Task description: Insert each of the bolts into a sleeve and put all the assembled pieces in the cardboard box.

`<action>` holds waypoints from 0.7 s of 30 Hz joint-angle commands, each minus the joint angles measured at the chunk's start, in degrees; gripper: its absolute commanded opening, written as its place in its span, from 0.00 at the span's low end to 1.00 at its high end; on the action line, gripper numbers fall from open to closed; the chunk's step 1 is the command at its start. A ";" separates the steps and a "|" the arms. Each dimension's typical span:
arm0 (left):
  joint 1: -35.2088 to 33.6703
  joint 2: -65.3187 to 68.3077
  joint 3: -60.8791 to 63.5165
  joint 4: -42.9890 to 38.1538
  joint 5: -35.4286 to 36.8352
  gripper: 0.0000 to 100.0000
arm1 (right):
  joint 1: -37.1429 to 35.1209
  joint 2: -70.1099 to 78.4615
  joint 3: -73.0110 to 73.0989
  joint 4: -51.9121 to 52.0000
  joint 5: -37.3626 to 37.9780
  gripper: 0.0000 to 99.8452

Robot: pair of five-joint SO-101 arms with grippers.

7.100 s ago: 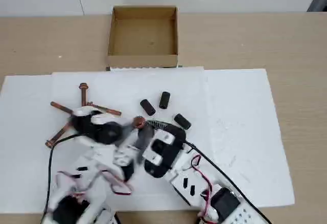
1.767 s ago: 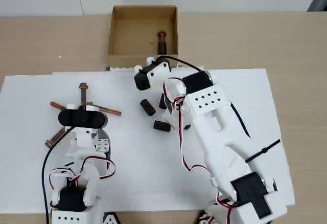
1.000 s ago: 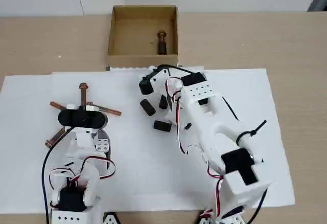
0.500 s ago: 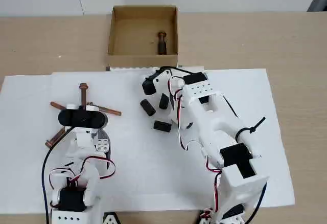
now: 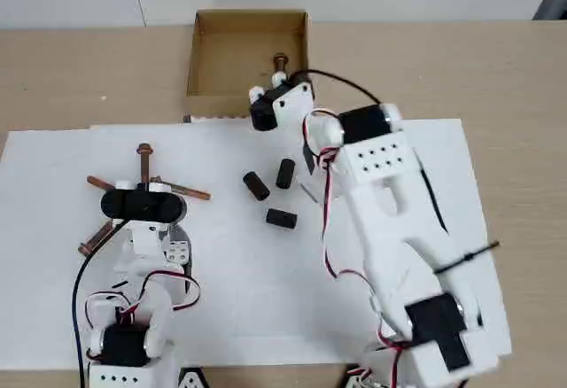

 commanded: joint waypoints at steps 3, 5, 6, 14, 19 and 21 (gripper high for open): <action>0.00 -0.18 -8.66 4.13 -0.44 0.01 | 0.66 -8.92 -3.87 6.99 -3.08 0.00; 0.00 -0.18 -11.74 6.59 -0.44 0.01 | 0.66 -10.51 -3.08 6.99 -4.04 0.00; 0.00 -0.18 -13.23 8.09 -0.44 0.01 | 0.66 -10.95 -2.73 7.08 -4.13 0.00; 0.00 6.68 -26.24 13.10 -0.88 0.01 | 3.82 -14.02 2.55 6.99 -4.31 0.00; -0.26 21.01 -36.44 15.74 -0.88 0.01 | 7.60 -15.52 5.01 6.90 -4.22 0.00; -0.26 26.73 -40.48 16.00 -0.88 0.01 | 8.48 -16.31 5.71 6.90 -4.22 0.00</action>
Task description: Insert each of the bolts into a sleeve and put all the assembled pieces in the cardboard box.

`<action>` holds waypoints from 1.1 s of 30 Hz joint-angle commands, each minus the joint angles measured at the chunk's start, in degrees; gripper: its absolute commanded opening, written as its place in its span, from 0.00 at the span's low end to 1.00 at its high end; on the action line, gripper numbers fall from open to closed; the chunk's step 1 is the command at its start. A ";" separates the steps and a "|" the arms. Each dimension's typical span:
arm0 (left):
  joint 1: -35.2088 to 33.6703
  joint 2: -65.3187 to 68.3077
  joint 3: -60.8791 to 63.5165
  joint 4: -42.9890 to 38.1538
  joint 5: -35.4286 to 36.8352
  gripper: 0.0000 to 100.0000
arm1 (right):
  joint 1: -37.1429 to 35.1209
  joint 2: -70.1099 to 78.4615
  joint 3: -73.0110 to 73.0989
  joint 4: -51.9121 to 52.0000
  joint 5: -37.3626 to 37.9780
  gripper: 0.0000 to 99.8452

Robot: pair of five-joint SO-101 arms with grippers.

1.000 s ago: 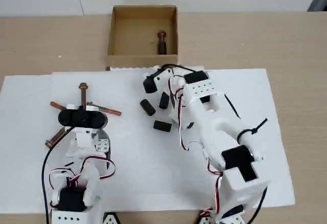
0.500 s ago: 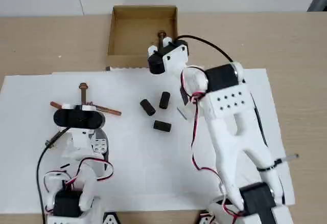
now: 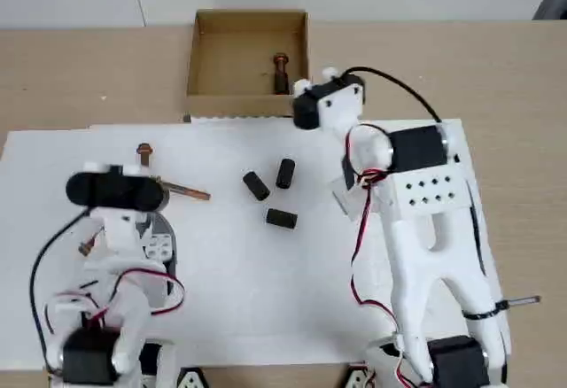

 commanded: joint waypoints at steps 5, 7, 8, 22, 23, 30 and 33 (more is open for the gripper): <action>-0.35 20.92 -14.55 0.26 -0.09 0.01 | 2.68 -6.02 2.99 0.57 -0.53 0.00; -0.35 26.55 -17.71 0.44 -0.09 0.01 | 2.86 -7.60 4.92 0.57 -0.53 0.00; -0.70 29.45 -19.30 0.53 -0.09 0.01 | 3.12 -8.48 6.07 0.57 -0.53 0.00; -7.03 74.99 -54.37 9.41 -0.35 0.01 | 3.38 -17.54 17.49 -2.86 -0.26 0.01; -7.47 77.80 -56.57 9.76 -0.53 0.01 | 3.38 -17.54 17.76 -3.30 -0.26 0.01; -9.32 94.42 -70.37 12.31 -1.05 0.01 | 6.20 -17.54 17.76 -4.70 -0.18 0.01; -9.32 100.92 -76.79 16.00 -1.14 0.01 | 8.84 -17.54 17.76 -5.49 -0.18 0.01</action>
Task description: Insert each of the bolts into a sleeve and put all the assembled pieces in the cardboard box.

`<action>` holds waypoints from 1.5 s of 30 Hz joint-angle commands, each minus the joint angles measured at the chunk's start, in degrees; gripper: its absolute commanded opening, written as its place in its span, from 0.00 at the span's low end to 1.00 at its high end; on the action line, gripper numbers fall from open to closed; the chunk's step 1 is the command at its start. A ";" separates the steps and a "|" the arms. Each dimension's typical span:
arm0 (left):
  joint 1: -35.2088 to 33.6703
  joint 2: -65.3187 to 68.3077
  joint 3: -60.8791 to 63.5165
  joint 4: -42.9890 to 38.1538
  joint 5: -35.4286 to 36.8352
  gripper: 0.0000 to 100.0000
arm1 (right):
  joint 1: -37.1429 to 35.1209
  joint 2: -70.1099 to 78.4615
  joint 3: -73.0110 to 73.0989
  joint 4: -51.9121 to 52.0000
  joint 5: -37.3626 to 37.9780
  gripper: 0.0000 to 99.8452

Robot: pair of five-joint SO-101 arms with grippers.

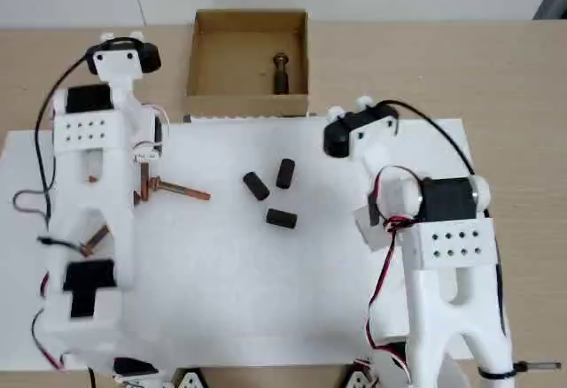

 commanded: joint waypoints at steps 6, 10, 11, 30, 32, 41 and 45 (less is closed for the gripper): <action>-0.70 13.01 -18.77 5.63 -2.29 0.01 | 3.21 -1.54 -0.35 -1.19 -0.09 0.01; -1.58 17.32 -23.69 6.42 -2.64 0.07 | 3.21 -1.54 -0.35 -1.19 -0.09 0.01; -1.67 18.20 -24.48 6.51 -2.73 0.07 | 3.21 -1.54 -0.35 -1.19 -0.09 0.01; -4.31 26.73 -26.07 6.42 -3.25 0.08 | 3.21 -1.54 -0.35 -1.01 -0.18 0.01; -4.92 26.55 -26.15 6.07 -3.69 0.08 | 3.21 -1.54 -0.35 -1.01 -0.18 0.01; -5.27 26.99 -25.89 4.31 -5.27 0.10 | 3.21 -1.54 -0.35 -1.27 -0.35 0.01; -5.19 27.16 -25.63 2.46 -5.19 0.10 | 3.21 -1.54 -0.35 -1.27 -0.35 0.00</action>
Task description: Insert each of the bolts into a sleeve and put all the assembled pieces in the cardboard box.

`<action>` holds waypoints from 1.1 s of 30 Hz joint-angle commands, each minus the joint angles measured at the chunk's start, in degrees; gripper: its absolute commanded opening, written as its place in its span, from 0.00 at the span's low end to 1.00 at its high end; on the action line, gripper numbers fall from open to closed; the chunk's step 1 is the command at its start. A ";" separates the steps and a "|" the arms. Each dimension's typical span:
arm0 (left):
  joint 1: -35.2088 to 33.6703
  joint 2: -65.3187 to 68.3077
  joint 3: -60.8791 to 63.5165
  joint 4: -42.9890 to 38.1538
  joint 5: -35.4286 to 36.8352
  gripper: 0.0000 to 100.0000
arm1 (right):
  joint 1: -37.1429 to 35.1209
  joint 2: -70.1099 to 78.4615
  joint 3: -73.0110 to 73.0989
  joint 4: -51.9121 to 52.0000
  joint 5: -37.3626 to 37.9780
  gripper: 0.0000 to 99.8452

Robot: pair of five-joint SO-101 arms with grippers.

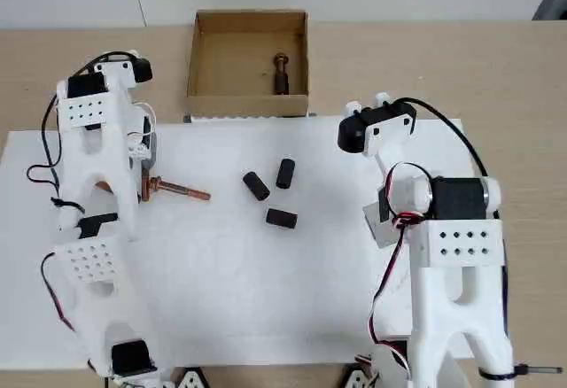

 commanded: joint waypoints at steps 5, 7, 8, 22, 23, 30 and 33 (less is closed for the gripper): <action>-0.26 2.99 -2.51 -2.37 -0.26 0.10 | 0.48 -1.54 -0.35 -0.84 -0.35 0.00; -0.26 5.01 -3.12 -2.37 -0.26 0.10 | 0.48 -1.54 -0.35 -0.84 -0.35 0.00; -0.26 5.89 -3.74 -2.55 -0.26 0.10 | 0.48 -1.54 -0.35 -0.84 -0.35 0.00; -0.26 13.27 -10.07 -1.41 0.00 0.00 | 0.22 -1.98 -0.35 -0.92 -0.35 0.00; -0.26 13.27 -10.59 -0.88 0.00 0.00 | 0.13 -2.15 -0.44 -0.75 -0.35 0.00; 0.79 12.84 -21.14 5.54 0.18 0.00 | 0.13 -2.24 -0.70 1.98 -0.44 0.00; 0.79 7.56 -20.97 5.54 0.18 0.00 | 0.22 -2.24 -0.70 3.82 -0.44 0.00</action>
